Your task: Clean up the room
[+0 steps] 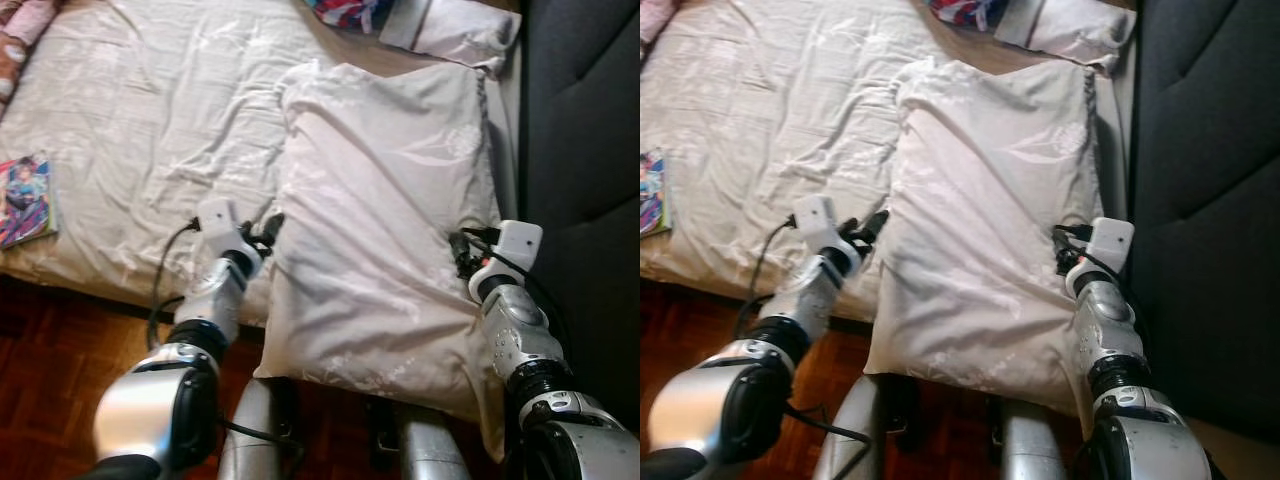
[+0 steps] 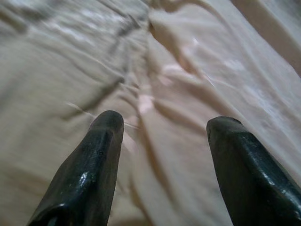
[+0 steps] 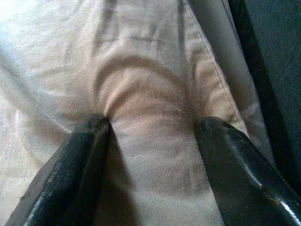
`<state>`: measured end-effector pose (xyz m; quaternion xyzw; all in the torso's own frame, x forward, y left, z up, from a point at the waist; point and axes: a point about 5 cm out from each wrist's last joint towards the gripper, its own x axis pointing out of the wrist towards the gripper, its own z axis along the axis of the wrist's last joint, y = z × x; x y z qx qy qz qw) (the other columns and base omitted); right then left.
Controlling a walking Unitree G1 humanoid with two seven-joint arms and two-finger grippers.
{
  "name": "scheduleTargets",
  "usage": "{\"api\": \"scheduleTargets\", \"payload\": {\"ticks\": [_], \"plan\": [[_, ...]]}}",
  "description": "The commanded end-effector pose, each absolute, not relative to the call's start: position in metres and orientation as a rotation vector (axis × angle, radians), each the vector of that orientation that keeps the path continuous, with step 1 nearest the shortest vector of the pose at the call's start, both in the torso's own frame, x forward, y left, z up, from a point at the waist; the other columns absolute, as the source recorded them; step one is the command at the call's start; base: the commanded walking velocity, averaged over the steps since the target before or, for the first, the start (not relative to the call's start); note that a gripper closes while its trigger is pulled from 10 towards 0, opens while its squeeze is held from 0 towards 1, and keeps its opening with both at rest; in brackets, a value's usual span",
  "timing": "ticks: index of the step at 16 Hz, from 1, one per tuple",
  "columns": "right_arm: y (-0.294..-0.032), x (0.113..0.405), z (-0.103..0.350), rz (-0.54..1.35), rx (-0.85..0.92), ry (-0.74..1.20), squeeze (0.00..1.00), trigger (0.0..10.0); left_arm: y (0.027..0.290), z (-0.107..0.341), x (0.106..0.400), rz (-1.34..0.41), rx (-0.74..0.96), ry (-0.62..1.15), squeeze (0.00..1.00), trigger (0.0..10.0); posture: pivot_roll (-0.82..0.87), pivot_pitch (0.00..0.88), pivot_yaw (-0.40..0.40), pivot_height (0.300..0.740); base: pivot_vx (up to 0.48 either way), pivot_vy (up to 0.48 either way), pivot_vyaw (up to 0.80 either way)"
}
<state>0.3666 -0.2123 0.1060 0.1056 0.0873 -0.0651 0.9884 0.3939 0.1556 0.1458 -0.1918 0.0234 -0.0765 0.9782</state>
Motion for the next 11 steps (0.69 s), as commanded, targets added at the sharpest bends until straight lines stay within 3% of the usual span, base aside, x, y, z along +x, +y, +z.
{"api": "scheduleTargets", "payload": {"ticks": [1,5,9,10,11], "plan": [[-0.212,0.353,0.077,-0.157,0.267,0.29,0.0,10.0,0.163,0.131,0.387,-0.143,-0.39,0.089,0.0,10.0,-0.01,0.502,0.113,0.661,0.0,0.0,0.0],[-0.203,0.349,0.064,-0.135,0.369,0.355,0.0,10.0,0.164,0.128,0.385,-0.157,-0.396,0.089,0.0,10.0,0.01,0.505,0.134,0.661,0.0,0.0,0.0],[-0.2,0.348,0.059,-0.133,0.355,0.39,0.0,10.0,0.165,0.128,0.385,-0.168,-0.404,0.094,0.0,10.0,0.02,0.51,0.148,0.661,0.0,0.0,0.0],[-0.196,0.346,0.056,-0.125,0.363,0.41,0.0,3.3,0.164,0.128,0.385,-0.174,-0.401,0.097,0.0,10.0,0.02,0.512,0.148,0.661,0.0,0.0,0.0],[-0.193,0.345,0.053,-0.106,0.358,0.417,0.0,0.0,0.164,0.128,0.384,-0.176,-0.4,0.097,0.0,10.0,0.02,0.512,0.148,0.661,0.0,0.0,0.0]]}}
